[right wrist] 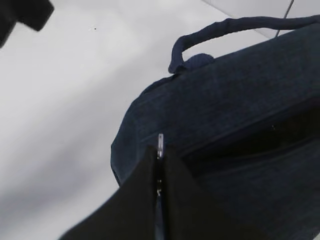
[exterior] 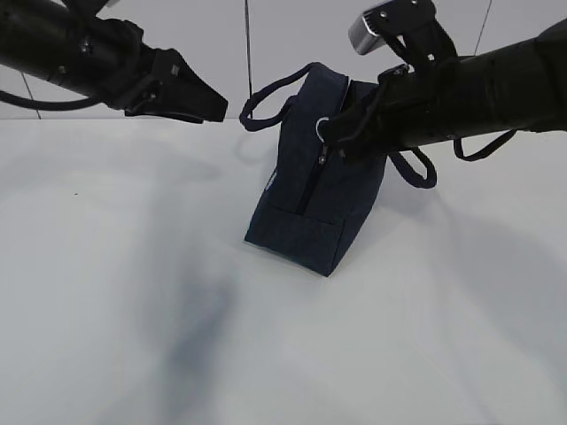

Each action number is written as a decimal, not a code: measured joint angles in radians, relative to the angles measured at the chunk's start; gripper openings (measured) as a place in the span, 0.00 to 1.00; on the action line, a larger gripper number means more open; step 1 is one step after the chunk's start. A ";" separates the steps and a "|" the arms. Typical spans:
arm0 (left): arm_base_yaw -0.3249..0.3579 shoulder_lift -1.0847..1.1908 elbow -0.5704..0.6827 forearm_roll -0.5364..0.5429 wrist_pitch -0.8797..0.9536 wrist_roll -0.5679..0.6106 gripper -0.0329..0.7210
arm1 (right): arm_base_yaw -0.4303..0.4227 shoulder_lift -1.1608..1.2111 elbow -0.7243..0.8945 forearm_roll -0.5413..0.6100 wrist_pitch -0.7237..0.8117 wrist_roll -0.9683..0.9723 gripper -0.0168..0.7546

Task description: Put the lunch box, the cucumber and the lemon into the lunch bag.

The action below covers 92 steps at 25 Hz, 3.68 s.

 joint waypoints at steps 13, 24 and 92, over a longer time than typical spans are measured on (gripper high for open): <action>-0.165 0.004 0.000 0.092 -0.089 0.223 0.62 | 0.000 0.000 -0.002 0.000 -0.009 0.008 0.02; -0.207 0.139 0.000 0.101 -0.279 0.284 0.62 | 0.000 0.000 -0.002 0.000 -0.009 0.012 0.02; -0.207 0.113 0.000 0.260 0.081 0.029 0.04 | -0.116 0.385 -0.400 0.024 -0.088 -0.054 0.02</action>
